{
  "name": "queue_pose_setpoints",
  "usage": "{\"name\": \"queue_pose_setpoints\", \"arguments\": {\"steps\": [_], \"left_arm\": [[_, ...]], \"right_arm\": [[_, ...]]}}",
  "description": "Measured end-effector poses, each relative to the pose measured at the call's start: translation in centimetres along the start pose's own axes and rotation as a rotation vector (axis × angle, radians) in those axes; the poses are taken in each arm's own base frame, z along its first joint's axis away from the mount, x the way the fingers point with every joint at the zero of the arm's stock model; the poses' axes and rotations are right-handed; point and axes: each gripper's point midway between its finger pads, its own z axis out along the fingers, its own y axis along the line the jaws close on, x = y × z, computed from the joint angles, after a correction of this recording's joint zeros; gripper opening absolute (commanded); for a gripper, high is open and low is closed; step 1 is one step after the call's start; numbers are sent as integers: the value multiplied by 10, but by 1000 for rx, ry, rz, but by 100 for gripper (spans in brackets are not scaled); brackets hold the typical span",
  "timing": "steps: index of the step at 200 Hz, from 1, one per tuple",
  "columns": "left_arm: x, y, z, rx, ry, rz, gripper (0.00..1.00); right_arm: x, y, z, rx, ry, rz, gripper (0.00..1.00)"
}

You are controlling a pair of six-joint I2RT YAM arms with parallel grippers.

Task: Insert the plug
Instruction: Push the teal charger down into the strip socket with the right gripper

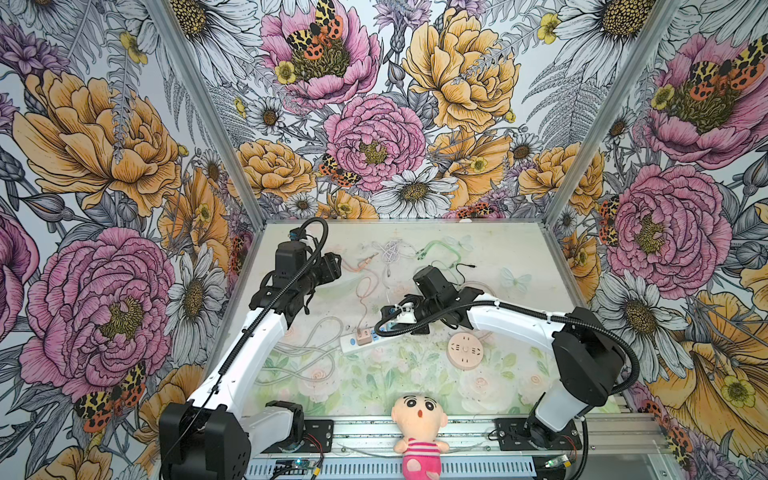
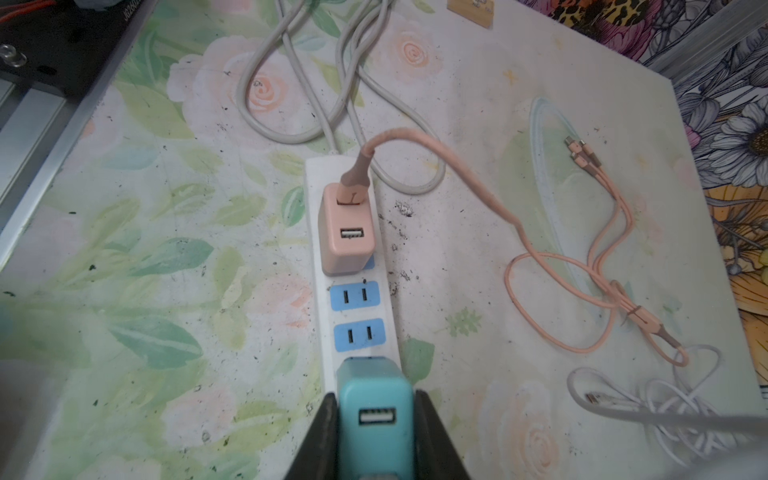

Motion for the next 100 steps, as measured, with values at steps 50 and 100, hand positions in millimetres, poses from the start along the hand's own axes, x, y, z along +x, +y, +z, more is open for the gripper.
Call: {"name": "queue_pose_setpoints", "arguments": {"steps": [50,100], "left_arm": [[0,0,0,1,-1,0,71],[0,0,0,1,-1,0,71]], "right_arm": [[4,2,3,-7,11,-7,0],[20,6,13,-29,57,-2,0]]}}
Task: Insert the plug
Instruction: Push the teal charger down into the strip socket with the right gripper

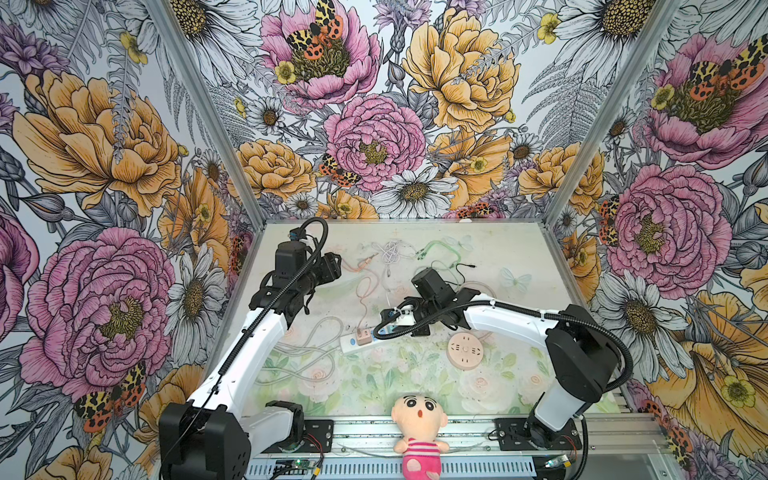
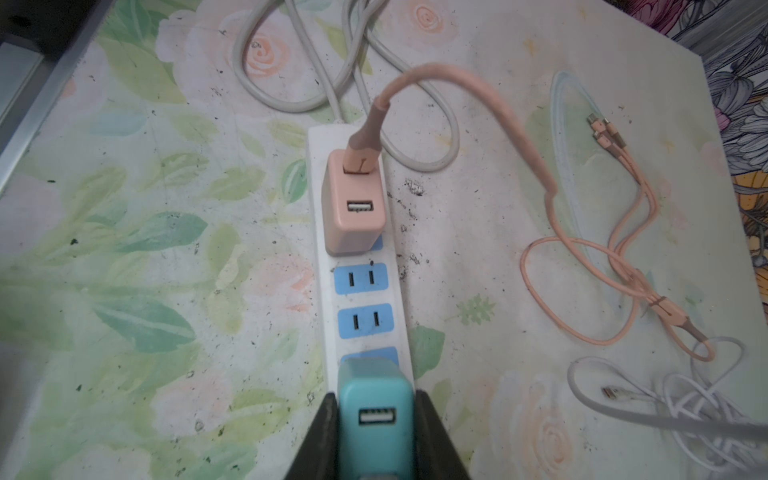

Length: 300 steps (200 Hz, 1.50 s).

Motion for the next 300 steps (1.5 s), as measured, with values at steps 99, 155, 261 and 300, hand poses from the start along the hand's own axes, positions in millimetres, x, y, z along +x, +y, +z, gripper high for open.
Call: {"name": "queue_pose_setpoints", "arguments": {"steps": [99,155,261,300], "left_arm": [[0,0,0,0,0,0,71],[0,-1,0,6,2,-1,71],[1,-3,0,22,7,-1,71],[0,-3,-1,27,6,-4,71]], "right_arm": [[-1,3,3,-17,-13,3,0],[-1,3,7,-26,-23,2,0],[-2,8,20,-62,40,-52,0],[-7,17,25,-130,17,32,0]]}}
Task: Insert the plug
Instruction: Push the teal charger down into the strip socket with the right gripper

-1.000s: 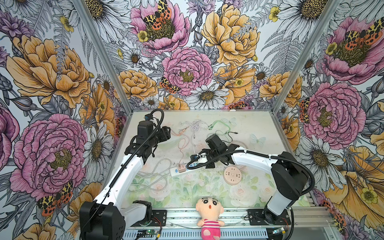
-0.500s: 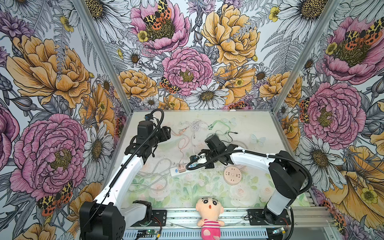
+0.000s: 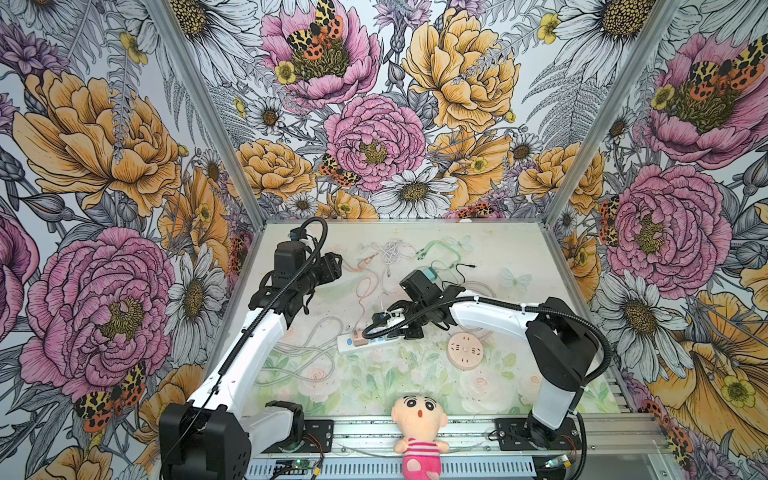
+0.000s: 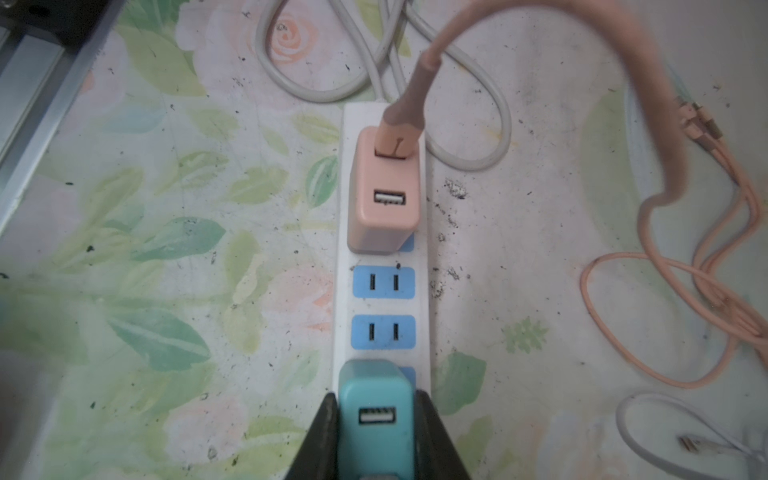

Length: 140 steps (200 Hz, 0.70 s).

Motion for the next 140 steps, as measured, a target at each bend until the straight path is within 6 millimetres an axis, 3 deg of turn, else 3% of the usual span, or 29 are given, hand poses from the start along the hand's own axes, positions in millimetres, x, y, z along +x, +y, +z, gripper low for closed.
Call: {"name": "queue_pose_setpoints", "arguments": {"steps": [84,140], "left_arm": [[-1,-5,-7,35,-11,-7,71],[-7,-13,-19,67,-38,-1,71]], "right_arm": [[-1,11,2,-2,1,39,0],[-1,11,2,22,3,41,18]]}}
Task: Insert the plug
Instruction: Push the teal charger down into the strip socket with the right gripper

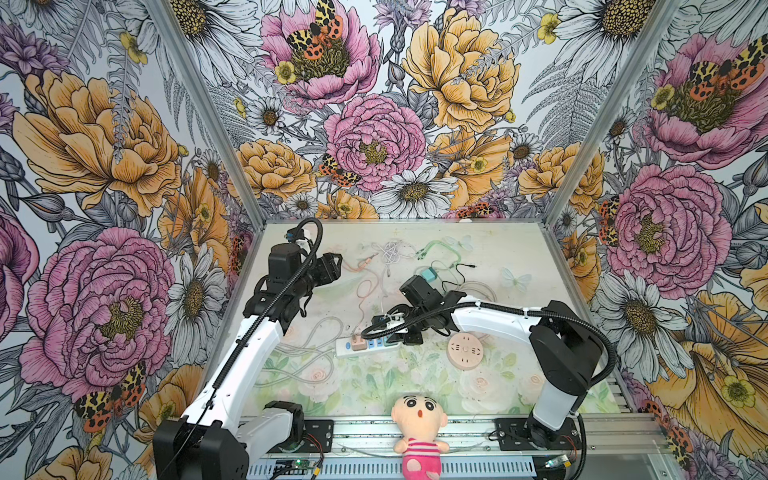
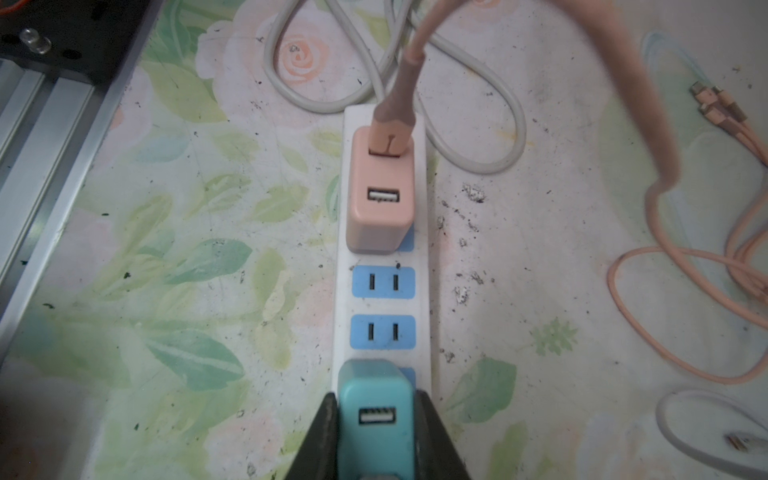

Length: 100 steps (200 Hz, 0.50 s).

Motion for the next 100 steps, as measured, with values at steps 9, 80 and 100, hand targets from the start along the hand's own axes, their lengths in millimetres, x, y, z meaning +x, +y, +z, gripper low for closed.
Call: {"name": "queue_pose_setpoints", "arguments": {"steps": [9,80,100], "left_arm": [[-2,-1,-2,4,-8,2,71],[-7,-5,-10,15,-30,7,71],[-8,-6,-11,17,-35,8,71]], "right_arm": [[0,0,0,6,2,-4,20],[13,0,-1,26,62,16,44],[17,1,-1,27,79,21,44]]}}
